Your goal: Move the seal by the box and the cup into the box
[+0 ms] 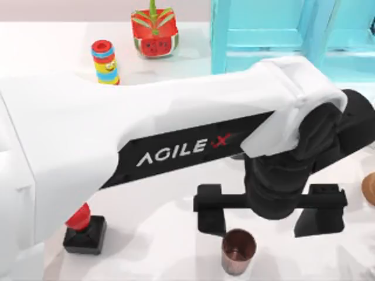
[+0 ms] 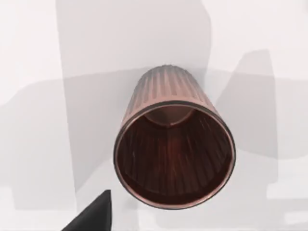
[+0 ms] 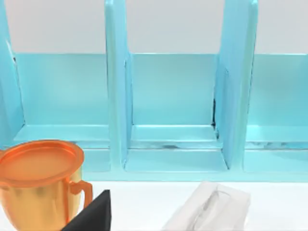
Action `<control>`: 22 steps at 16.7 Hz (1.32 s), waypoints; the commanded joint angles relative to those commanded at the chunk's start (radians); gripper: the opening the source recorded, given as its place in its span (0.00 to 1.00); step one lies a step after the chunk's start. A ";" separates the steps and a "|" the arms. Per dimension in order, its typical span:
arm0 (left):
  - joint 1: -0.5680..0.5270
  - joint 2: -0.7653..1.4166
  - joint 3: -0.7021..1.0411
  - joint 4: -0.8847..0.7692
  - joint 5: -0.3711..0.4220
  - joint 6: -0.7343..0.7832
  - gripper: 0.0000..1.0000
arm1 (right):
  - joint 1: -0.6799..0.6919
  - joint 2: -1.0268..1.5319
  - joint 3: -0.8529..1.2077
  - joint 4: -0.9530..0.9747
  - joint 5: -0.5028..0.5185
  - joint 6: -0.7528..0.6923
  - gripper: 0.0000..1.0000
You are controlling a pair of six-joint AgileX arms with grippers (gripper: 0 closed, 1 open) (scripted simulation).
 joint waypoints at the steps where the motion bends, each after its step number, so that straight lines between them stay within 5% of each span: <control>1: 0.000 0.006 -0.027 0.032 0.000 0.000 1.00 | 0.000 0.000 0.000 0.000 0.000 0.000 1.00; 11: -0.001 0.043 -0.185 0.228 0.000 -0.001 1.00 | 0.000 0.000 0.000 0.000 0.000 0.000 1.00; 22: -0.001 0.043 -0.185 0.228 0.000 -0.001 0.17 | 0.000 0.000 0.000 0.000 0.000 0.000 1.00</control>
